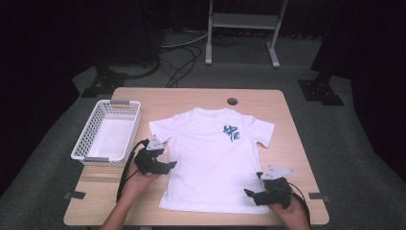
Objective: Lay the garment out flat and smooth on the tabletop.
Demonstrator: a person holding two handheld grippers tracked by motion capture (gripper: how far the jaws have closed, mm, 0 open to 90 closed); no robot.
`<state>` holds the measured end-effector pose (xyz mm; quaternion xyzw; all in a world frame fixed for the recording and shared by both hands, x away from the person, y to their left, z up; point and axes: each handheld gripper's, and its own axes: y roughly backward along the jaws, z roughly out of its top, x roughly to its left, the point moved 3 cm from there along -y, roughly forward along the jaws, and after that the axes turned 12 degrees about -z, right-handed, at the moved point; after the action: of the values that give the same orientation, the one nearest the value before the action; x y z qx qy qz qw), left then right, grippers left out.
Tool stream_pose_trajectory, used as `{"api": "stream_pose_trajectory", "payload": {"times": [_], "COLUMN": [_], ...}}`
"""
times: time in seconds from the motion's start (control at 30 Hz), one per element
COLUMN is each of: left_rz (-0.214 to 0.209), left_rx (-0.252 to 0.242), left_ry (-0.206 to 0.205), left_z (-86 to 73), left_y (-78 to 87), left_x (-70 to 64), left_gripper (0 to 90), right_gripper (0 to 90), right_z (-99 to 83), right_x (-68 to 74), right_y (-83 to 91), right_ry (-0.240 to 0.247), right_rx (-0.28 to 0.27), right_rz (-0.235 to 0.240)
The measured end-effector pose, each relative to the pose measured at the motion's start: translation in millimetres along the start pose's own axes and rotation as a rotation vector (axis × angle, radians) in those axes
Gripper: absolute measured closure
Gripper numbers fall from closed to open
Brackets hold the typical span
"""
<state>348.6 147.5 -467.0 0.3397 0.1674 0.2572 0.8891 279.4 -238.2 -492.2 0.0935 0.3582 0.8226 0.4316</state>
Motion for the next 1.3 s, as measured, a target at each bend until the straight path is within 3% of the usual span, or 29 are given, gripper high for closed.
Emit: {"api": "stream_pose_trajectory", "payload": {"times": [0.1, 0.3, 0.5, 0.6, 0.83, 0.93, 1.07, 1.3], "left_rz": [0.006, -0.043, 0.01, 0.023, -0.003, -0.005, -0.01, -0.001], "left_rx": [0.021, 0.013, 0.105, 0.116, 0.115, 0.089, 0.034, -0.003], "left_ry": [-0.031, -0.066, -0.19, -0.224, -0.215, -0.192, -0.136, -0.117], "left_z": [-13.5, -30.6, -41.3, -44.0, -52.5, -54.5, -53.8, -49.2], "left_y": [6.5, 14.7, 6.1, 5.7, 12.9, 16.3, 22.0, 27.7], "left_x": [-9.5, -26.6, -43.9, -49.4, -56.5, -54.0, -46.3, -40.5], "left_gripper": [26.9, 23.2, 22.7, 22.7, 21.4, 20.8, 19.6, 19.3], "right_gripper": [20.7, 20.7, 20.7, 20.7, 20.7, 20.7, 20.3, 19.9], "right_z": [-6.3, -10.3, -12.6, -15.2, -21.9, -24.4, -26.4, -32.9], "right_x": [0.8, 5.2, 8.4, 9.7, 8.8, 6.4, -2.1, -12.6], "right_y": [5.3, 6.9, 5.9, 6.3, 11.0, 13.8, 19.1, 31.9], "right_ry": [-0.007, 0.003, 0.023, 0.038, 0.01, -0.003, -0.068, -0.112], "right_rx": [-0.001, -0.001, 0.009, 0.015, 0.016, 0.015, -0.014, -0.039], "right_rz": [-0.008, -0.013, -0.032, -0.041, -0.02, -0.013, 0.003, -0.006]}}
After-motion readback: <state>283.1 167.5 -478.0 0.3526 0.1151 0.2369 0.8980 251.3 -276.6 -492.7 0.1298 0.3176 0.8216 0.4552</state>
